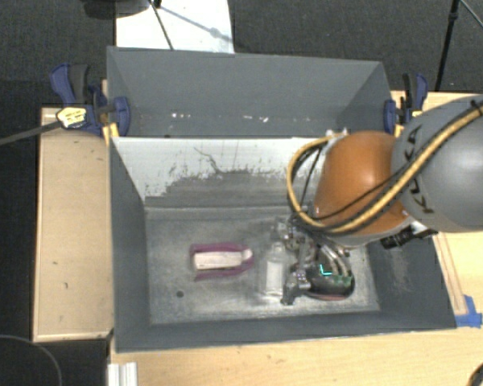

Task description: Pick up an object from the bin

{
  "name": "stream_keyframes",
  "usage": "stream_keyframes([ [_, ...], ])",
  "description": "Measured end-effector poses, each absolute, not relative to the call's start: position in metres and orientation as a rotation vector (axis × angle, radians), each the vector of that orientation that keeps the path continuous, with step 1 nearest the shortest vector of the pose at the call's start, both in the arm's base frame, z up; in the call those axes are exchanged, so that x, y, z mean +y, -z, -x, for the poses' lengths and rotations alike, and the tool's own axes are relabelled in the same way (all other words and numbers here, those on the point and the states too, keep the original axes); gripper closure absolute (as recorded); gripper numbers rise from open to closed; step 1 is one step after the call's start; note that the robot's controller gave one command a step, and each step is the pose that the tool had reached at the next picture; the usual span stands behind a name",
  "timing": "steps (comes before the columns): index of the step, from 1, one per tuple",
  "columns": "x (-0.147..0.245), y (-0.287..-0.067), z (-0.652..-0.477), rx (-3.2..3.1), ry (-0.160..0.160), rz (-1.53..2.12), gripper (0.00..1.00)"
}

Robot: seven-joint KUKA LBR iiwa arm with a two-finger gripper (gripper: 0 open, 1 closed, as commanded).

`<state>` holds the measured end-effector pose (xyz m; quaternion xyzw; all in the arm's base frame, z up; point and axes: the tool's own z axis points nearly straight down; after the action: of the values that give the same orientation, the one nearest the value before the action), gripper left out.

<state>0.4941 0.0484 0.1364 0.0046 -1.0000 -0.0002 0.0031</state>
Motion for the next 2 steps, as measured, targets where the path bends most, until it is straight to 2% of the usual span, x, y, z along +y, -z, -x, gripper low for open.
stream_keyframes([
  [1, 0.1191, -0.0684, -0.5114, -3.137, 0.004, -0.158, 0.0],
  [2, 0.1158, -0.0717, -0.5119, -3.138, 0.002, -0.143, 1.0],
])
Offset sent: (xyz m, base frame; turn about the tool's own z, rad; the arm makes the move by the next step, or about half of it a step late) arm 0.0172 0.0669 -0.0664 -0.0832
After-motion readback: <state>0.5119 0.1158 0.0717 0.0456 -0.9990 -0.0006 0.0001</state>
